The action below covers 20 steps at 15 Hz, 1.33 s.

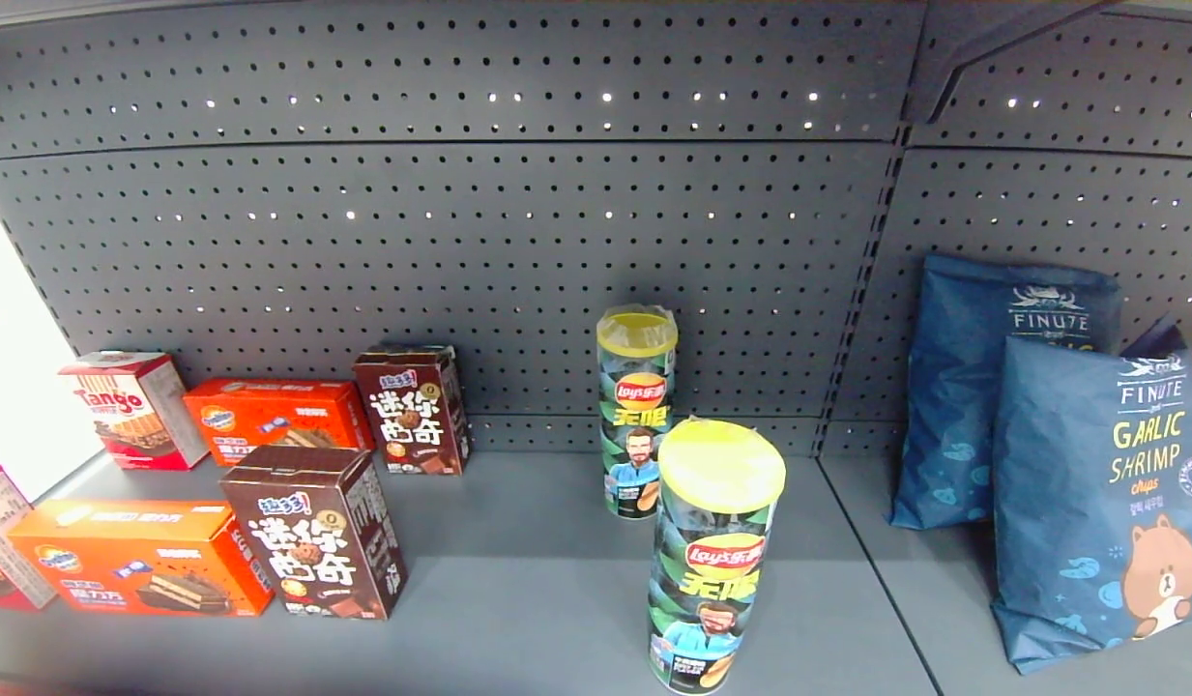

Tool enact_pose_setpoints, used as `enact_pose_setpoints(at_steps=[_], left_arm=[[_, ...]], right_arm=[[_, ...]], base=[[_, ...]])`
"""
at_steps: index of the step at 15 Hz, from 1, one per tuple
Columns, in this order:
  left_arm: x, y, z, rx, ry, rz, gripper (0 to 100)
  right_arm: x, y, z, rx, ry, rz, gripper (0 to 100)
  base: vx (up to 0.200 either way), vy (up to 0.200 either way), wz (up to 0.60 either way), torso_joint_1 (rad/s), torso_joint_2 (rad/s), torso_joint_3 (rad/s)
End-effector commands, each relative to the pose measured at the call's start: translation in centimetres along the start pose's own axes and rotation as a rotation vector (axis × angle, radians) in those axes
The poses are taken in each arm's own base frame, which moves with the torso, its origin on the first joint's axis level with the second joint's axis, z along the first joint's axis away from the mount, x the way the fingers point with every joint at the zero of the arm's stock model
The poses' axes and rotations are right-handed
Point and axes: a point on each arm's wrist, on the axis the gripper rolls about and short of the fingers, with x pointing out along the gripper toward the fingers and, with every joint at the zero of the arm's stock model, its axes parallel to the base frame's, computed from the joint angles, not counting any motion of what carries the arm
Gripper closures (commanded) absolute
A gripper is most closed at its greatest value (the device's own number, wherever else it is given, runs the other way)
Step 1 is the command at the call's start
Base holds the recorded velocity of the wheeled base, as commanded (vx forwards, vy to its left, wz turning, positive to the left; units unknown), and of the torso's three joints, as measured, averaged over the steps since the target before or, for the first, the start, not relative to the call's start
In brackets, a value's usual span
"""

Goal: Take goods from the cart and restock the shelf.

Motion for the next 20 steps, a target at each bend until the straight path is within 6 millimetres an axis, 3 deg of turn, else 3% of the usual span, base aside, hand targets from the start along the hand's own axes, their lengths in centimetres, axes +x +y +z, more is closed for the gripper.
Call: enact_pose_setpoints(at_steps=[1, 2, 3, 4, 5, 7, 12, 17, 20], left_arm=[[0.0, 0.0, 0.0, 0.0, 0.002, -0.002, 0], [0.0, 0.0, 0.0, 0.001, 0.002, -0.005, 0], [0.0, 0.0, 0.0, 0.001, 0.004, -0.009, 0], [0.0, 0.1, 0.0, 0.003, 0.002, -0.038, 0], [0.1, 0.1, 0.0, 0.007, 0.01, -0.082, 0], [0.2, 0.2, 0.0, 0.009, 0.024, -0.113, 0], [0.3, 0.2, 0.1, 0.007, 0.035, -0.109, 0], [-0.3, 0.2, -0.1, 0.008, -0.036, -0.09, 0], [-0.4, 0.1, -0.1, -0.005, -0.049, -0.026, 0]], right_arm=[[0.0, 0.0, 0.1, -0.001, 0.008, 0.001, 0], [0.4, -0.3, 2.6, 0.051, 0.016, -0.042, 0], [0.9, -0.7, 6.8, 0.093, 0.008, -0.07, 0], [2.8, -1.1, 11.4, 0.09, 0.048, -0.032, 0], [3.6, -1.1, 12.4, 0.012, 0.056, 0.065, 0], [4.3, -1.0, 11.7, -0.051, 0.102, 0.147, 0], [10.0, 0.9, 10.7, -0.169, 0.341, 0.454, 0], [15.0, 3.8, 10.3, -0.21, 0.443, 0.567, 0], [16.9, 5.9, 10.3, -0.208, 0.485, 0.592, 0]], base=[[0.0, 0.0, 0.0, 0.0, 0.0, 0.0], [0.0, 0.0, 0.0, 0.0, 0.0, 0.0], [0.0, 0.0, 0.0, 0.0, 0.0, 0.0], [0.0, 0.0, 0.0, 0.0, 0.0, 0.0], [0.0, 0.0, 0.0, 0.0, 0.0, 0.0], [0.0, 0.0, 0.0, 0.0, 0.0, 0.0], [0.0, 0.0, 0.0, 0.0, 0.0, 0.0], [0.0, 0.0, 0.0, 0.0, 0.0, 0.0], [0.0, 0.0, 0.0, 0.0, 0.0, 0.0]])
